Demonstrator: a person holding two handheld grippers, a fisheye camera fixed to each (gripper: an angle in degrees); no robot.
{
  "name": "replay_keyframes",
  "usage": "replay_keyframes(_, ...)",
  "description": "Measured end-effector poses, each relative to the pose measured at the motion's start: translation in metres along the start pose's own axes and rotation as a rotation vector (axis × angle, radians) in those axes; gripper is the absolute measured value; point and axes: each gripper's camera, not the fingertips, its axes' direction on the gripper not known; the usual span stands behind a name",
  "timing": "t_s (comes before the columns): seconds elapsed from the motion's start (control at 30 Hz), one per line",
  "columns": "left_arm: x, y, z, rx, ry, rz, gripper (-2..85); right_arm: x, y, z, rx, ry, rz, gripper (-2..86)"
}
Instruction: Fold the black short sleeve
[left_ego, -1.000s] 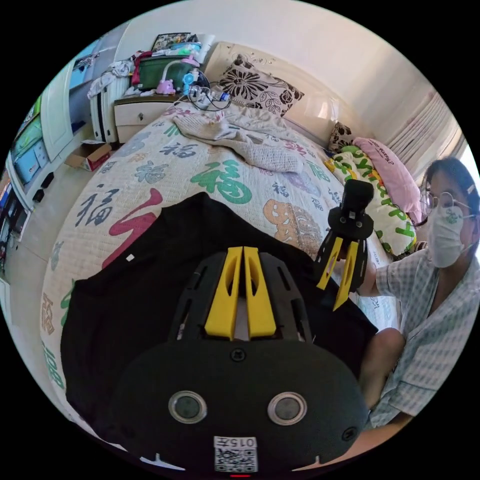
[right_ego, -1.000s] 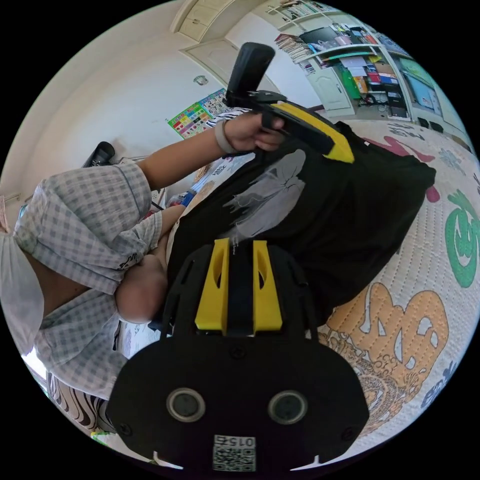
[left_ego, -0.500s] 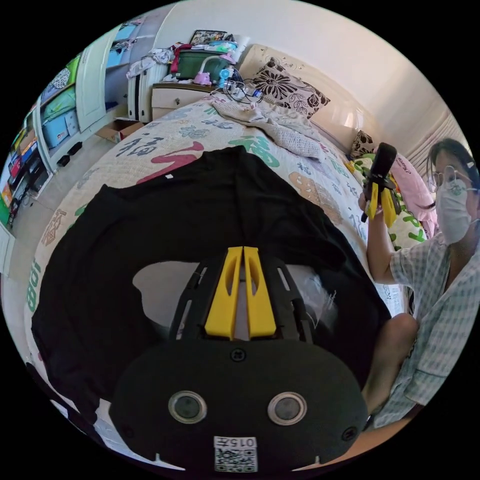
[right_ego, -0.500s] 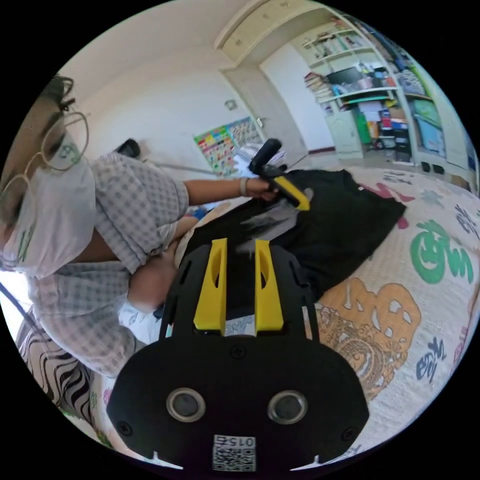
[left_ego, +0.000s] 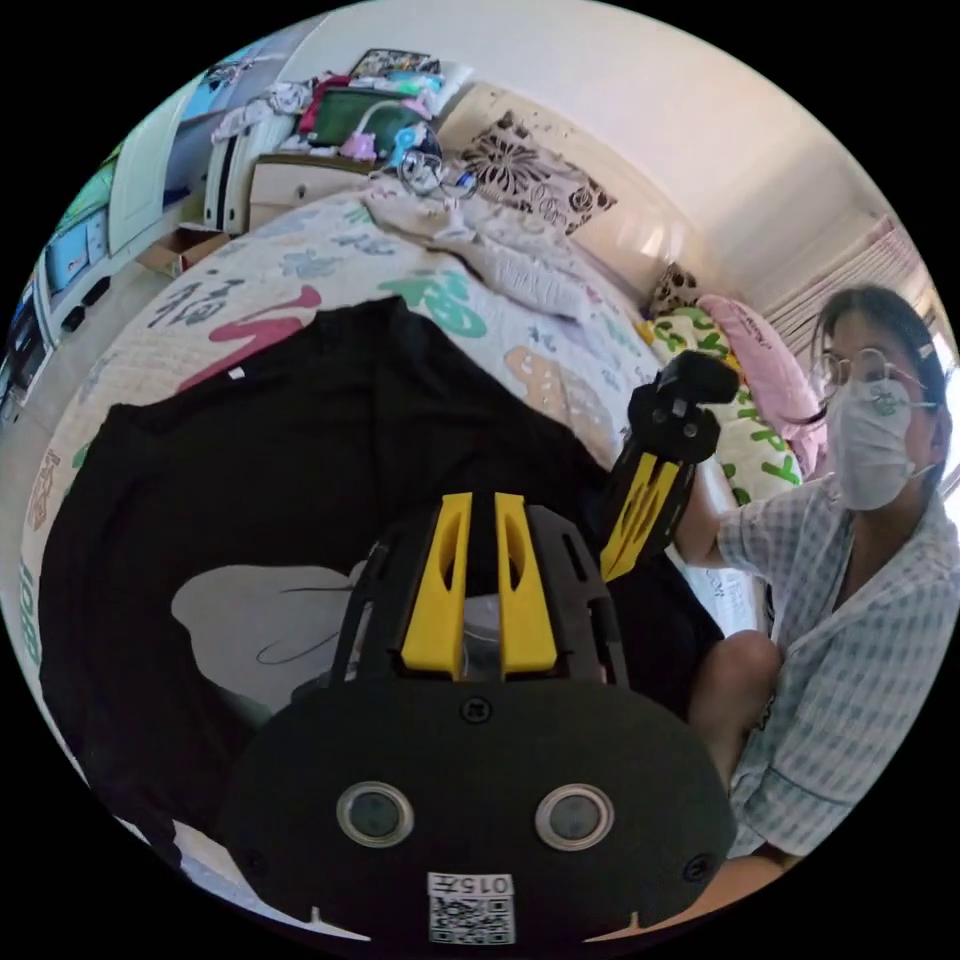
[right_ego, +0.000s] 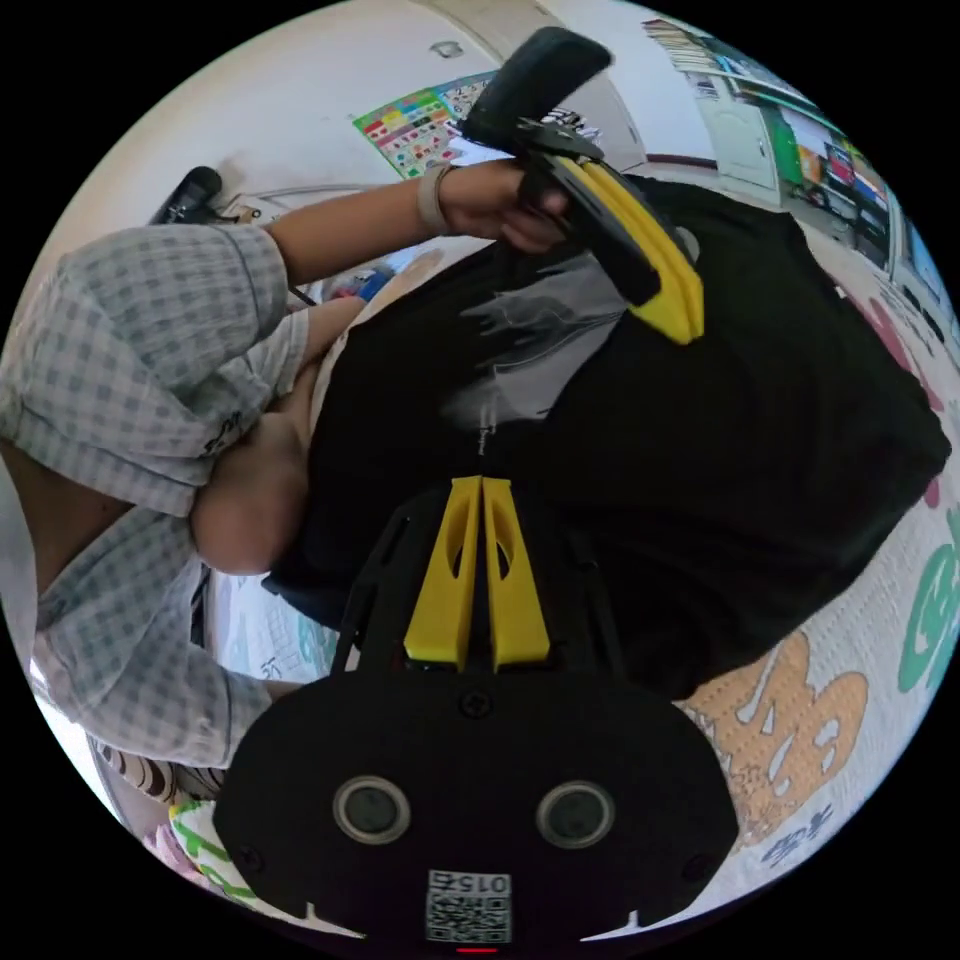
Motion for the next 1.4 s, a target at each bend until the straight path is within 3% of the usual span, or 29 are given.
replay_keyframes(0.07,0.007,0.013,-0.002,-0.089,-0.090,0.010,1.9,0.002,0.004,-0.012,0.079,0.095,0.046,-0.5)
replay_keyframes(0.23,0.008,0.035,-0.056,0.012,-0.131,-0.062,1.5,0.043,0.042,-0.052,0.458,0.110,0.354,-0.3)
replay_keyframes(0.3,0.009,0.035,-0.069,0.091,-0.122,-0.078,1.8,0.050,0.045,-0.050,0.442,0.139,0.399,-0.3)
replay_keyframes(0.37,0.010,0.029,-0.064,0.098,-0.049,-0.083,2.0,0.055,0.037,-0.035,0.276,0.211,0.445,-0.5)
replay_keyframes(0.43,0.012,0.027,-0.053,0.007,-0.125,-0.097,1.2,0.058,0.035,-0.034,0.293,0.194,0.446,-0.5)
replay_keyframes(0.53,0.016,0.040,-0.065,0.015,-0.181,-0.098,0.8,0.061,0.034,-0.034,0.309,0.175,0.441,-0.5)
replay_keyframes(0.7,0.030,0.095,-0.125,0.004,-0.233,-0.125,1.5,0.070,0.032,-0.037,0.411,0.066,0.445,0.5)
replay_keyframes(0.77,0.036,0.152,-0.187,0.107,-0.256,-0.185,2.7,0.035,0.018,-0.057,0.648,0.063,0.399,1.6)
replay_keyframes(0.8,0.036,0.170,-0.203,0.142,-0.264,-0.213,3.0,0.023,0.009,-0.058,0.667,0.100,0.387,1.7)
replay_keyframes(0.87,0.032,0.244,-0.263,0.270,-0.336,-0.366,5.1,-0.012,-0.046,-0.052,0.564,0.298,0.382,2.6)
replay_keyframes(0.93,0.024,0.295,-0.293,0.338,-0.410,-0.495,6.4,-0.019,-0.099,-0.042,0.461,0.353,0.351,4.7)
replay_keyframes(1.1,0.002,0.363,-0.322,0.495,-0.434,-0.646,8.0,0.013,-0.260,-0.008,0.356,0.135,0.251,7.8)
replay_keyframes(1.27,-0.048,0.387,-0.325,0.690,-0.282,-0.849,9.3,0.101,-0.414,0.036,0.263,0.163,0.503,8.5)
replay_keyframes(1.4,-0.059,0.404,-0.333,0.804,-0.150,-0.869,10.8,0.150,-0.476,0.069,0.156,0.197,0.680,9.0)
